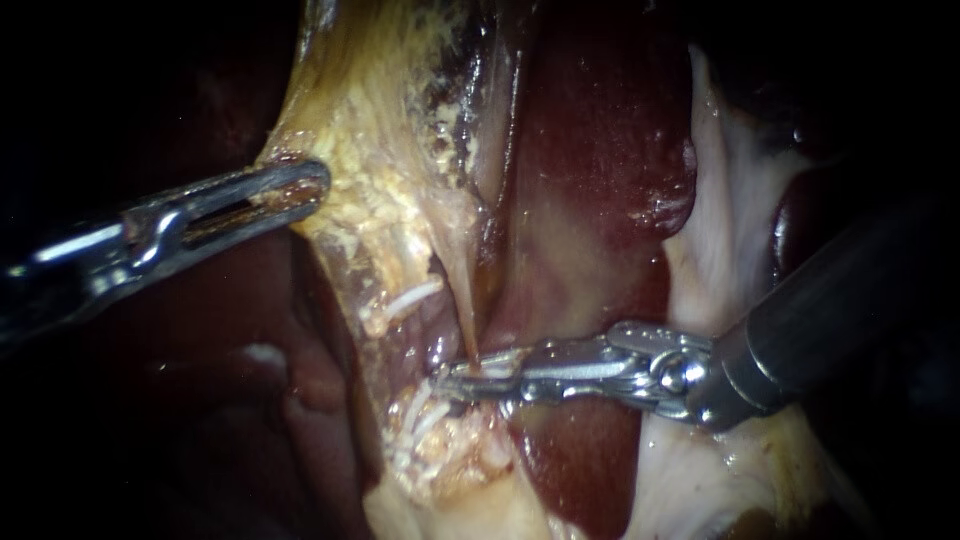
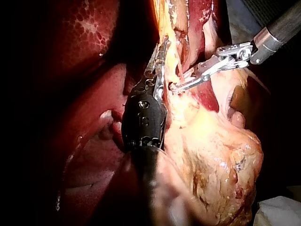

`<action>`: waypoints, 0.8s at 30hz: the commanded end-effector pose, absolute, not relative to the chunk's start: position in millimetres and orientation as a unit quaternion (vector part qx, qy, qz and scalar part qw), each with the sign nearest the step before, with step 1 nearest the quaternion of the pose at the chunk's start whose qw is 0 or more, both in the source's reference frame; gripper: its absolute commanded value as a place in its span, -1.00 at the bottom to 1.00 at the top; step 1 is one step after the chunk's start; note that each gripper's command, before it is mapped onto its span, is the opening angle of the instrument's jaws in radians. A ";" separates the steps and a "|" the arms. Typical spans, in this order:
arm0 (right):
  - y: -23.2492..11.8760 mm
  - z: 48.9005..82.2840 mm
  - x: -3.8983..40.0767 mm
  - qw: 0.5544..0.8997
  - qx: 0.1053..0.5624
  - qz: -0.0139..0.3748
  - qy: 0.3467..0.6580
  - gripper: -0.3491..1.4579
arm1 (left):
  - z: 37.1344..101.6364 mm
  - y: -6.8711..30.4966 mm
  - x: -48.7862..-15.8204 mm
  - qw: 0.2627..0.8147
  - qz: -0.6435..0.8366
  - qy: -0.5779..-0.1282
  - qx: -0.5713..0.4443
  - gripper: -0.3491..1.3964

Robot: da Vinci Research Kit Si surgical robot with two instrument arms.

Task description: Going back first clip right tube

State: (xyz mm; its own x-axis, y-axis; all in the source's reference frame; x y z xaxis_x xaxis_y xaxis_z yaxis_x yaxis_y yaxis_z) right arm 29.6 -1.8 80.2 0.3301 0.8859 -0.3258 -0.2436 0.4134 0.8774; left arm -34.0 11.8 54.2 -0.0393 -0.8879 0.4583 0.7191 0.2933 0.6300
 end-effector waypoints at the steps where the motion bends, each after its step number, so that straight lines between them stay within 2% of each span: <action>1: -1.8 80.2 29.6 0.724 0.376 0.390 0.428 -1.00 | 54.2 11.7 -34.0 0.686 -0.586 -0.420 0.101 -1.00; 8: -1.8 80.2 29.5 0.724 0.376 0.390 0.428 -1.00 | 54.2 11.7 -34.0 0.686 -0.586 -0.420 0.101 -1.00; 9: -1.8 80.2 29.5 0.724 0.377 0.389 0.427 -0.81 | 54.2 11.7 -34.0 0.686 -0.586 -0.420 0.101 -1.00; 11: -1.7 80.2 29.6 0.723 0.378 0.392 0.426 -0.26 | 54.2 11.7 -34.0 0.686 -0.585 -0.420 0.101 -1.00; 12: -1.7 80.1 29.6 0.726 0.373 0.381 0.434 -0.11 | 54.2 11.7 -33.9 0.686 -0.585 -0.420 0.101 -1.00; 13: -1.6 80.0 29.5 0.729 0.367 0.371 0.443 -0.05 | 54.2 11.7 -33.9 0.686 -0.585 -0.420 0.101 -1.00; 19: -1.1 79.2 29.4 0.744 0.322 0.297 0.505 0.05 | 54.3 11.8 -33.8 0.686 -0.586 -0.420 0.100 -1.00; 24: -1.1 78.6 28.7 0.758 0.295 0.251 0.525 0.05 | 54.3 11.8 -33.7 0.686 -0.586 -0.420 0.099 -1.00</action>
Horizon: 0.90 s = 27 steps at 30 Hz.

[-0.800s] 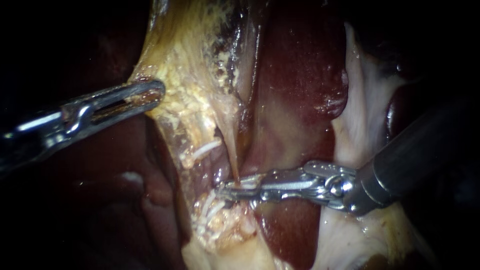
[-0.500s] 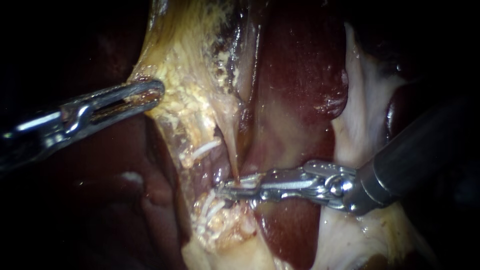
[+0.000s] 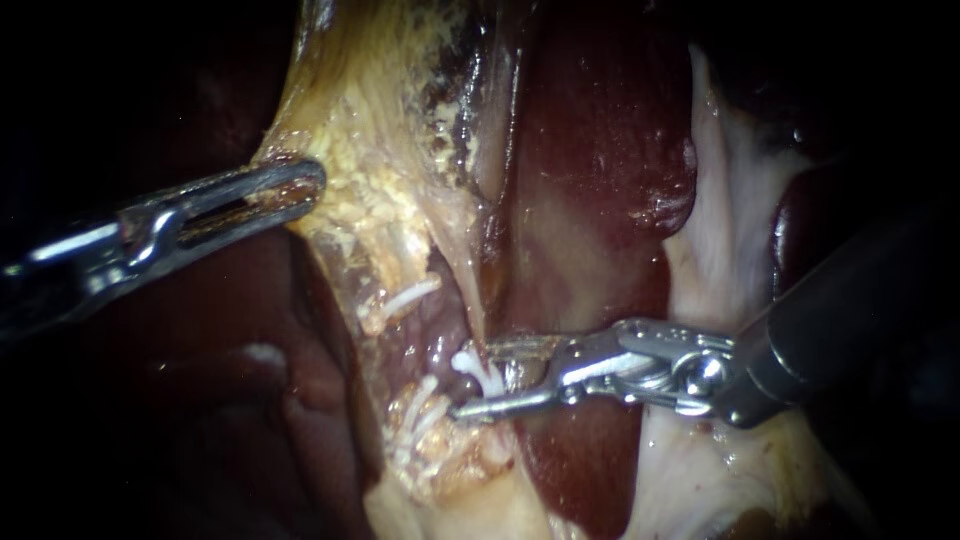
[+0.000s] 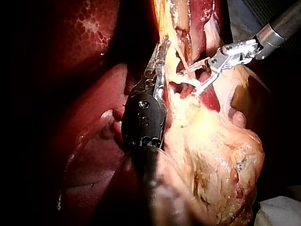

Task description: Going back first clip right tube

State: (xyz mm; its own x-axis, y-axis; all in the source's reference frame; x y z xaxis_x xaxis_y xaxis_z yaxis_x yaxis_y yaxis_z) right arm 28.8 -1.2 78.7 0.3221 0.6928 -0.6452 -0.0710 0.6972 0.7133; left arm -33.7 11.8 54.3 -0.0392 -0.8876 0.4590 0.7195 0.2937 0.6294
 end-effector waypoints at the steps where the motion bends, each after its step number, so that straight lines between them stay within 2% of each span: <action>1: -1.0 78.5 28.4 0.760 0.291 0.241 0.529 0.05 | 54.3 11.9 -33.6 0.686 -0.586 -0.420 0.099 -1.00; 8: 0.3 76.8 25.7 0.769 0.274 0.194 0.545 0.05 | 54.7 12.2 -33.0 0.686 -0.587 -0.419 0.097 -1.00; 18: 2.0 73.5 22.0 0.764 0.277 0.181 0.554 0.05 | 54.8 12.3 -32.8 0.686 -0.587 -0.419 0.097 -1.00; 27: 4.8 68.8 20.1 0.757 0.238 0.137 0.593 0.05 | 54.8 12.3 -32.8 0.686 -0.587 -0.419 0.097 -1.00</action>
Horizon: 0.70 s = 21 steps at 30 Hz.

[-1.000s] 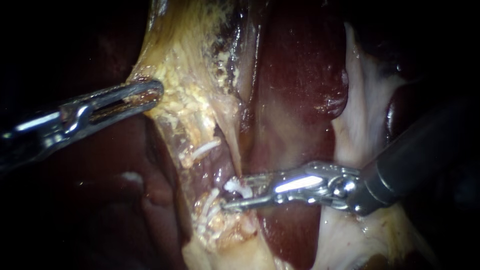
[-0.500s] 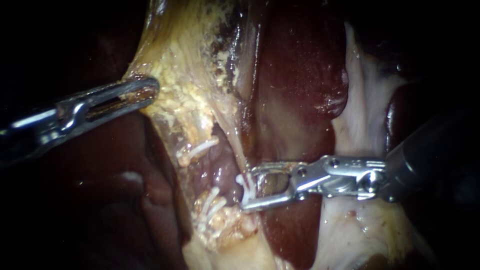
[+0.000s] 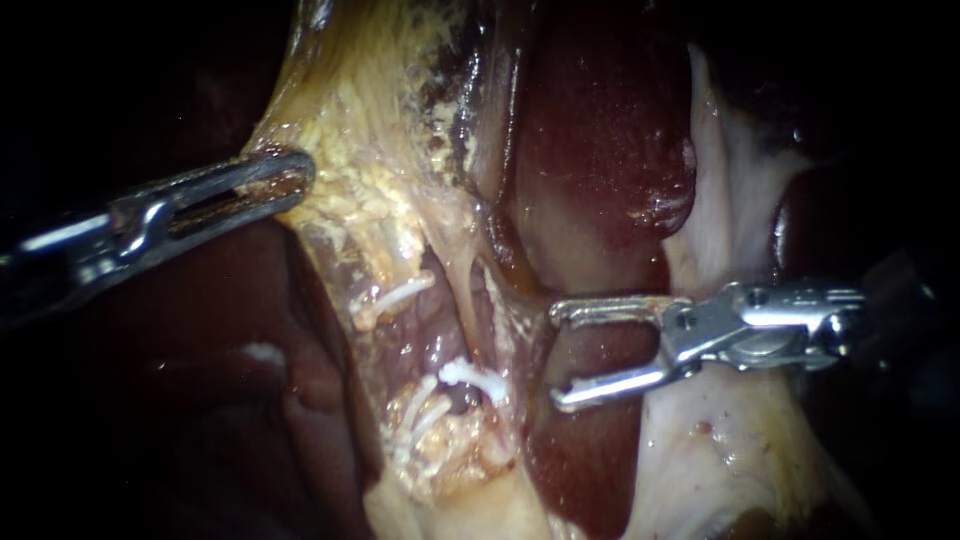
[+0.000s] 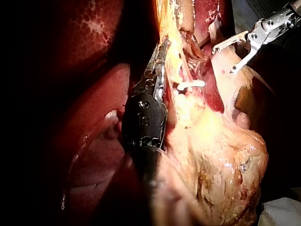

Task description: Going back first clip right tube

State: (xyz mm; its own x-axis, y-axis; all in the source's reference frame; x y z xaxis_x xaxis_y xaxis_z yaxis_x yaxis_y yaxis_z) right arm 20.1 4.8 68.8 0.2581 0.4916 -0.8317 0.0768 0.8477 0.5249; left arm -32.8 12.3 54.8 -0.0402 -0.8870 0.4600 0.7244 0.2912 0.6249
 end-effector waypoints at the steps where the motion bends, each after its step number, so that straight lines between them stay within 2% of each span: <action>1: 5.1 68.2 20.1 0.756 0.232 0.133 0.597 0.05 | 54.8 12.3 -32.8 0.686 -0.587 -0.419 0.097 -1.00; 7: 6.0 66.0 19.7 0.755 0.204 0.106 0.614 0.05 | 54.9 12.3 -32.8 0.686 -0.587 -0.419 0.097 -1.00; 12: 6.1 66.1 19.6 0.756 0.199 0.103 0.615 0.05 | 56.1 12.0 -33.0 0.686 -0.586 -0.420 0.095 -1.00; 21: 6.1 66.1 19.7 0.756 0.197 0.101 0.616 0.05 | 62.5 10.2 -35.1 0.700 -0.581 -0.402 0.105 -1.00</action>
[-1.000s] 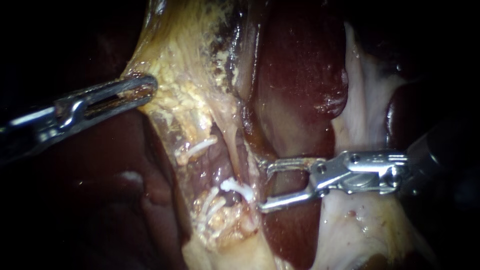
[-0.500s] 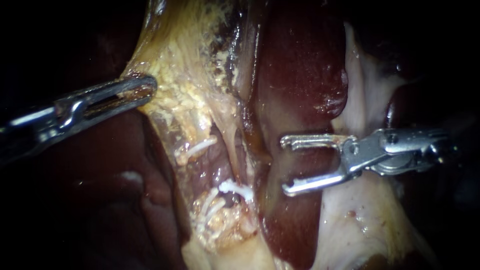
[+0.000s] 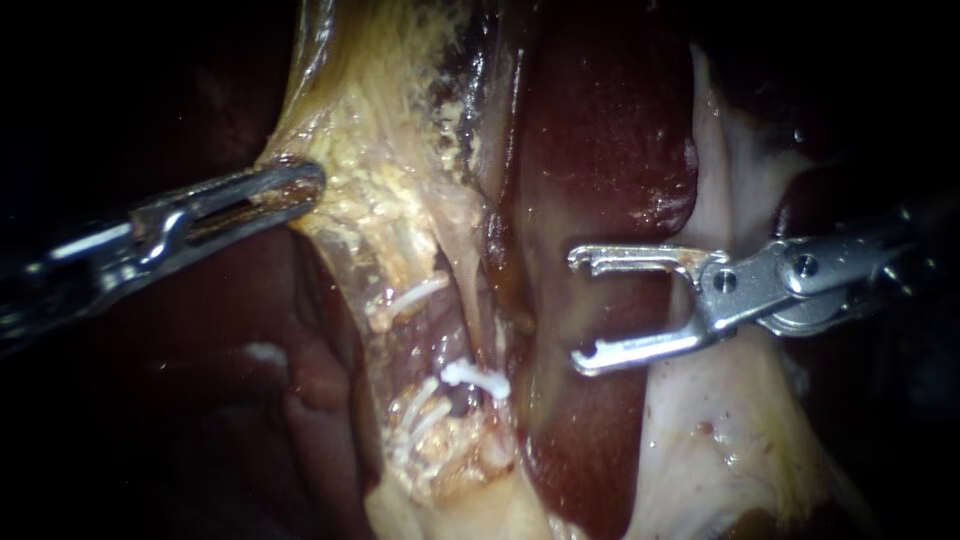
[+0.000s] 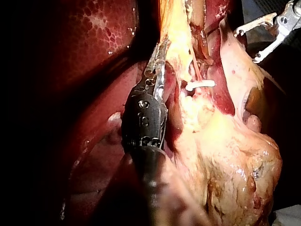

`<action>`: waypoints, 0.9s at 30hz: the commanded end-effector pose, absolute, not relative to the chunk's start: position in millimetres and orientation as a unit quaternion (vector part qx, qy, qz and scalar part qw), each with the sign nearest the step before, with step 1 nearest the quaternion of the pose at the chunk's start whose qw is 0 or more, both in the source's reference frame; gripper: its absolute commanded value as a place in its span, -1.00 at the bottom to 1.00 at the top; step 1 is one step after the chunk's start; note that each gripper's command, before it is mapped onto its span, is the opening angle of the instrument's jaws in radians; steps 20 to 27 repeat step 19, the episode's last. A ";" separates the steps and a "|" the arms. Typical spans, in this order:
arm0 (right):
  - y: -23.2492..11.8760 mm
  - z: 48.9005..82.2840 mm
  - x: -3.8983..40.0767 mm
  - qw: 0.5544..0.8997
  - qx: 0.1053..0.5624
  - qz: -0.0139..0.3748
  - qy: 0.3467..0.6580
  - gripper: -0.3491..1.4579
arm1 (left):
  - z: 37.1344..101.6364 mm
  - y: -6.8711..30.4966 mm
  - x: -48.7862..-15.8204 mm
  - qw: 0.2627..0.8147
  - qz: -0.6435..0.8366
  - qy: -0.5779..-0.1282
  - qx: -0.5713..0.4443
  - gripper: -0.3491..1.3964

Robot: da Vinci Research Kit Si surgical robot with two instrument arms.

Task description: Going back first clip right tube

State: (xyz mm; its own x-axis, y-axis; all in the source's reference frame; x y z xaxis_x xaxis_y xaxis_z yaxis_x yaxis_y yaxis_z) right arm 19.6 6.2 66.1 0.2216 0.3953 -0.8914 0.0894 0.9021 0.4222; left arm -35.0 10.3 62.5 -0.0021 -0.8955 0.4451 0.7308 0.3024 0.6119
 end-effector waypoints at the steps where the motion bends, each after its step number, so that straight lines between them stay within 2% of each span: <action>1: 6.1 66.1 19.7 0.756 0.197 0.101 0.616 0.05 | 63.1 10.1 -35.5 0.701 -0.580 -0.400 0.105 -1.00; 11: 6.2 66.2 19.8 0.757 0.197 0.102 0.615 0.05 | 65.2 10.0 -38.4 0.705 -0.573 -0.400 0.117 -1.00; 27: 6.2 66.3 19.8 0.757 0.197 0.101 0.615 0.05 | 65.1 10.0 -38.3 0.706 -0.573 -0.400 0.118 -1.00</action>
